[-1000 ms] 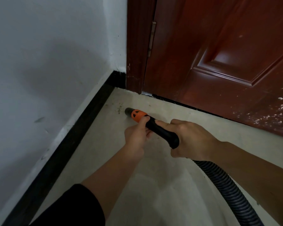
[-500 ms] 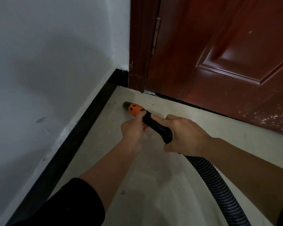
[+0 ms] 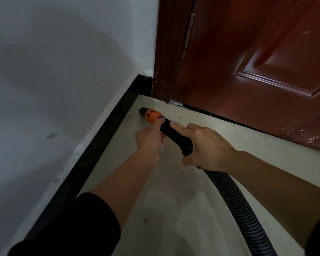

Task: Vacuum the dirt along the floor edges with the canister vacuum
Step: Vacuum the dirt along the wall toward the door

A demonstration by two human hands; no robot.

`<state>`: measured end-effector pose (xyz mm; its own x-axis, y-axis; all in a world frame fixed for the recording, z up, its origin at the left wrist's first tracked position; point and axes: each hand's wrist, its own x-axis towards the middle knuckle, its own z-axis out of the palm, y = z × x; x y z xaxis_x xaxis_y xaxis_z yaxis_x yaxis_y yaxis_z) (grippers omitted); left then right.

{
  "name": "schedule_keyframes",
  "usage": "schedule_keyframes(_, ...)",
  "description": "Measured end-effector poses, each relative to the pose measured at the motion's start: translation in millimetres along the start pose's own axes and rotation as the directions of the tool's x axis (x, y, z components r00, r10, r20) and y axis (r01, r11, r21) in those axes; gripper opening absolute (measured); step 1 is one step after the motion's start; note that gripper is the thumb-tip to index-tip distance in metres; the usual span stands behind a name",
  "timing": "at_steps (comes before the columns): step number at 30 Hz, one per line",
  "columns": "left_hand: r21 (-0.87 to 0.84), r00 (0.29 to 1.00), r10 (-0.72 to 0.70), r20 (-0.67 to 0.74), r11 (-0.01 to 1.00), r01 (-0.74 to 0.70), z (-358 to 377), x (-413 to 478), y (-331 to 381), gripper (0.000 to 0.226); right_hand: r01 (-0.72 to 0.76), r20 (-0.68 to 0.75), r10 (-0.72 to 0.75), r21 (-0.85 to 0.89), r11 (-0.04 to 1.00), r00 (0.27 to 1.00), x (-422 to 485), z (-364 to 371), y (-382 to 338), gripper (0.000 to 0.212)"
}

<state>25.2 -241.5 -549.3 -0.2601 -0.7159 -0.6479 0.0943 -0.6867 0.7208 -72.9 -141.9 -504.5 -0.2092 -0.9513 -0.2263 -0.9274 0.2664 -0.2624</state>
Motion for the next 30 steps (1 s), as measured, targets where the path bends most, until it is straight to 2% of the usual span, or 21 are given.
schedule_keyframes(12,-0.018,0.999,0.015,-0.053,1.0,-0.015,-10.5,1.4,-0.5,0.019,0.037,0.023,-0.037,-0.01,0.999,0.999,3.7,2.3,-8.2,0.108)
schedule_keyframes(24,0.083,1.0,-0.014,0.028,0.996,0.011,-5.2,-22.5,-27.3,0.024,0.053,0.036,-0.051,-0.077,0.996,0.998,-34.5,-4.0,6.1,0.105)
schedule_keyframes(30,0.085,1.0,-0.007,0.015,0.996,0.006,-14.0,-30.4,-34.6,0.026,0.089,0.045,-0.085,-0.12,0.989,0.995,-43.2,-1.4,1.1,0.102)
